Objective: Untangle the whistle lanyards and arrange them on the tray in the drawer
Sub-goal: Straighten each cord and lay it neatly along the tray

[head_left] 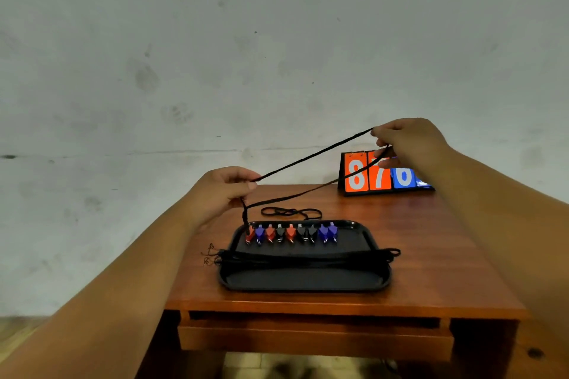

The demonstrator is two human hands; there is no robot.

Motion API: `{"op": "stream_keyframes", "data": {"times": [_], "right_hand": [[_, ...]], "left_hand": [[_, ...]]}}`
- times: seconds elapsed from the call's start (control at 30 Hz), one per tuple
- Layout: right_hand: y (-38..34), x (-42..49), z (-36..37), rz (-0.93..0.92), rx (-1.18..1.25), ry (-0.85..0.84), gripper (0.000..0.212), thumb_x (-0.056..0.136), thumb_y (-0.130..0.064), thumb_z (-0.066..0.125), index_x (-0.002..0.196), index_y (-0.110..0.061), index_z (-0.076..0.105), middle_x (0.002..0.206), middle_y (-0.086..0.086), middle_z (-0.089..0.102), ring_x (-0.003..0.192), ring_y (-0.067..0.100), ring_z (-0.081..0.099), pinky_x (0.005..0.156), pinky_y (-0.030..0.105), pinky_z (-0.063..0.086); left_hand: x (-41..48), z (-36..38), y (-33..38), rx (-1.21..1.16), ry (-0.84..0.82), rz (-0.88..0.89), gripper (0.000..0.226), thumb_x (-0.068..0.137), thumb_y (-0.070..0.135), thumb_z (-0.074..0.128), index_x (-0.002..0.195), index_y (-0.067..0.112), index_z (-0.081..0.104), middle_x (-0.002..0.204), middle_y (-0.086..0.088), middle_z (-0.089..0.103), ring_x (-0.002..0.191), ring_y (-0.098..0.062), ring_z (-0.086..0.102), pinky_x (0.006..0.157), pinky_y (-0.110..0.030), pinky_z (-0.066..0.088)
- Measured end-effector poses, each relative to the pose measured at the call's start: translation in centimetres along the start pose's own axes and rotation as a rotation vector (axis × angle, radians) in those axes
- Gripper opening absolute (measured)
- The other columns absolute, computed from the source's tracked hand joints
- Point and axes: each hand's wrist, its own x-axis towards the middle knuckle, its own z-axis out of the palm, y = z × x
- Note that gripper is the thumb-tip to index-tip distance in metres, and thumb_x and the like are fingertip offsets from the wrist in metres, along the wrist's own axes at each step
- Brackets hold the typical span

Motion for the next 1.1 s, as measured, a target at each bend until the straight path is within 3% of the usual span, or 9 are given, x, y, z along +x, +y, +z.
{"op": "stream_keyframes", "data": {"times": [0.1,0.2,0.33,0.43,0.6,0.73,0.83,1.0,1.1], "right_hand": [[1.1,-0.1,-0.2,0.078,0.06,0.025,0.019,0.101,-0.015,0.074,0.113,-0.001,0.075,0.102,0.015,0.075,0.08,0.024,0.077,0.049,0.026,0.061],[2.0,-0.4,-0.3,0.133,0.114,0.018,0.019,0.102,-0.013,0.072,0.116,0.0,0.072,0.093,0.013,0.072,0.077,0.023,0.075,0.048,0.026,0.061],[3.2,-0.4,-0.2,0.188,0.144,0.019,0.02,0.105,-0.015,0.068,0.119,-0.001,0.07,0.091,0.01,0.071,0.076,0.021,0.073,0.064,0.034,0.066],[4.0,-0.1,-0.3,0.228,0.139,0.023,0.023,0.106,-0.014,0.065,0.124,-0.001,0.07,0.102,0.013,0.071,0.08,0.022,0.071,0.063,0.035,0.063],[5.3,0.5,-0.5,0.266,0.129,0.041,0.025,0.106,-0.015,0.065,0.128,-0.004,0.069,0.122,0.016,0.073,0.088,0.024,0.072,0.061,0.035,0.061],[6.2,1.0,-0.3,0.294,0.148,0.067,0.026,0.105,-0.013,0.061,0.128,-0.005,0.069,0.114,0.012,0.073,0.082,0.02,0.071,0.051,0.029,0.059],[6.9,1.3,-0.2,0.309,0.148,0.077,0.025,0.107,-0.014,0.058,0.129,-0.006,0.066,0.106,0.008,0.069,0.081,0.017,0.069,0.058,0.033,0.058],[8.9,1.4,-0.2,0.32,0.147,0.131,0.009,0.106,-0.01,0.06,0.105,-0.002,0.064,0.105,0.017,0.071,0.073,0.015,0.067,0.072,0.037,0.064],[10.2,0.6,-0.4,0.313,0.223,0.11,0.013,0.107,-0.006,0.062,0.118,0.0,0.065,0.101,0.014,0.071,0.079,0.016,0.07,0.076,0.035,0.065]], "left_hand": [[-0.5,-0.1,-0.7,-0.02,-0.063,-0.015,0.023,0.099,0.001,0.071,0.117,0.011,0.081,0.111,-0.018,0.077,0.1,-0.027,0.07,0.099,-0.045,0.061],[-0.9,-0.2,-1.4,-0.064,-0.104,-0.035,0.026,0.101,-0.004,0.065,0.122,0.006,0.077,0.117,-0.015,0.079,0.107,-0.028,0.074,0.093,-0.036,0.063],[-1.0,-0.4,-2.4,-0.065,-0.127,-0.08,0.028,0.103,-0.002,0.063,0.125,0.008,0.076,0.119,-0.017,0.079,0.119,-0.032,0.073,0.099,-0.039,0.061],[-1.3,-0.7,-2.8,0.008,-0.26,-0.122,0.028,0.103,0.005,0.066,0.129,0.01,0.075,0.119,-0.015,0.079,0.112,-0.027,0.076,0.1,-0.039,0.06],[-1.5,-0.5,-2.9,0.215,-0.47,-0.193,0.029,0.101,0.013,0.071,0.13,0.009,0.074,0.108,-0.009,0.081,0.085,-0.012,0.072,0.074,-0.024,0.056],[-1.1,-0.3,-2.9,0.509,-0.552,-0.19,0.029,0.099,0.018,0.077,0.128,0.016,0.072,0.106,-0.005,0.083,0.094,-0.011,0.074,0.083,-0.027,0.058],[-0.8,-0.4,-3.4,0.636,-0.504,-0.135,0.01,0.1,0.03,0.076,0.108,0.028,0.082,0.099,0.002,0.082,0.08,-0.009,0.066,0.078,-0.03,0.053],[-0.5,-1.4,-5.1,0.664,-0.331,-0.041,0.021,0.101,0.047,0.067,0.103,0.034,0.083,0.092,0.0,0.078,0.076,-0.024,0.057,0.077,-0.039,0.05],[-0.5,-1.8,-6.0,0.661,-0.24,-0.036,0.023,0.108,0.024,0.063,0.107,0.036,0.083,0.089,0.009,0.077,0.084,-0.014,0.067,0.087,-0.034,0.054]]}}
